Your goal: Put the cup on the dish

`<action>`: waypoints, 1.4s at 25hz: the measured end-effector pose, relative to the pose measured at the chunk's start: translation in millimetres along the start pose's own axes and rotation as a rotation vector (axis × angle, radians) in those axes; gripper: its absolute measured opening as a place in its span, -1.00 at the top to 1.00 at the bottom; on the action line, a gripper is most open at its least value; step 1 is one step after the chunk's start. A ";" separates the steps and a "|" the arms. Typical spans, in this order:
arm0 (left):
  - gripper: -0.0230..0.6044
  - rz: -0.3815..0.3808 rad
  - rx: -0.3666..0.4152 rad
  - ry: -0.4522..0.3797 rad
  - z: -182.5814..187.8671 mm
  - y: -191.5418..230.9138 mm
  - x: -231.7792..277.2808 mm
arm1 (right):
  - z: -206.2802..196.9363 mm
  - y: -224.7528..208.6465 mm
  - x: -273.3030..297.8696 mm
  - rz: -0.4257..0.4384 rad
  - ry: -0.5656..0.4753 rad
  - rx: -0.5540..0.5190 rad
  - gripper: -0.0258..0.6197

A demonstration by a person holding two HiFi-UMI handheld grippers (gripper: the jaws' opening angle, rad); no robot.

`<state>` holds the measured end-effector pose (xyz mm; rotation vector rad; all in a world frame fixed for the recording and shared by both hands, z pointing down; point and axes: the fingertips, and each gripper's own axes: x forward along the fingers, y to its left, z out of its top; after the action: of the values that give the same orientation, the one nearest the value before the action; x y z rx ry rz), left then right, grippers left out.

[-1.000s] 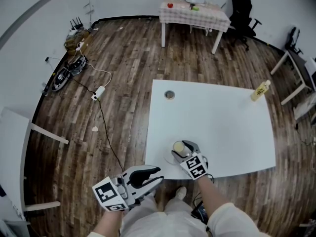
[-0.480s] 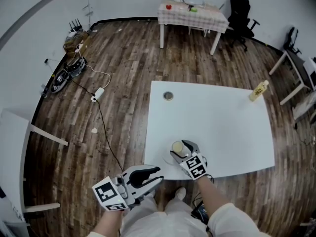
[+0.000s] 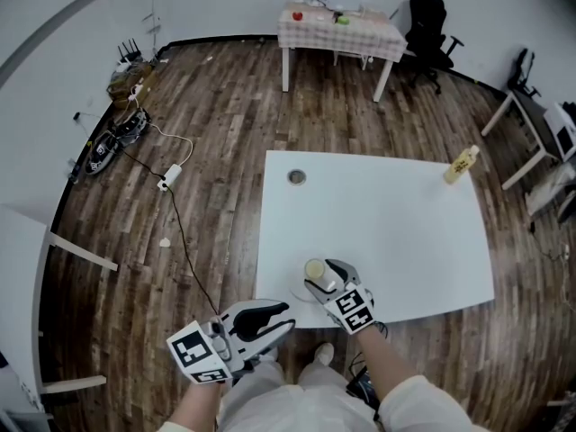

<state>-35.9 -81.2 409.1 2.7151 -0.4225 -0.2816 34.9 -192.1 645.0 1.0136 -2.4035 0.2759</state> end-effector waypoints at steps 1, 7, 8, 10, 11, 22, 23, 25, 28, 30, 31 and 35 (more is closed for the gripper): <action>0.61 -0.002 0.000 0.000 0.3 -0.3 1.2 | 0.6 0.9 -2.7 -0.001 -0.003 0.001 -0.01; 0.61 -0.013 0.003 -0.003 2.5 1.0 4.0 | 2.0 4.9 -14.8 -0.014 -0.016 0.004 -0.01; 0.61 -0.015 0.004 -0.005 2.8 0.6 5.2 | 2.1 4.9 -17.4 -0.017 -0.018 0.005 -0.01; 0.61 -0.019 0.005 -0.006 3.3 0.0 7.7 | 3.1 4.2 -22.7 -0.021 -0.025 0.006 -0.01; 0.61 -0.020 0.004 -0.006 3.3 -0.1 8.7 | 3.5 4.1 -25.0 -0.022 -0.028 0.007 -0.01; 0.61 -0.032 0.002 0.004 1.1 0.1 12.0 | 15.1 0.9 -50.1 -0.069 -0.108 0.023 0.72; 0.61 -0.033 0.002 0.004 1.0 0.0 12.5 | 16.4 0.6 -52.8 -0.068 -0.116 0.028 0.75; 0.61 -0.034 0.003 0.004 0.6 -0.2 13.9 | 19.0 -0.1 -58.4 -0.069 -0.128 0.035 0.79; 0.61 -0.034 0.003 0.006 -0.6 -0.1 14.3 | 22.8 -1.0 -65.3 -0.076 -0.144 0.041 0.81; 0.61 -0.036 0.002 0.006 -0.1 -1.0 15.2 | 26.9 -0.9 -70.6 -0.078 -0.157 0.042 0.82; 0.61 -0.037 0.002 0.007 0.3 -1.4 16.2 | 30.8 -1.0 -73.8 -0.078 -0.167 0.045 0.82; 0.61 -0.039 0.002 0.009 0.8 -1.5 17.7 | 49.4 -0.1 -85.9 -0.083 -0.215 0.039 0.82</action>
<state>-19.2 -85.9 405.3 2.7276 -0.3670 -0.2795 67.0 -158.1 557.6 1.2122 -2.5468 0.1932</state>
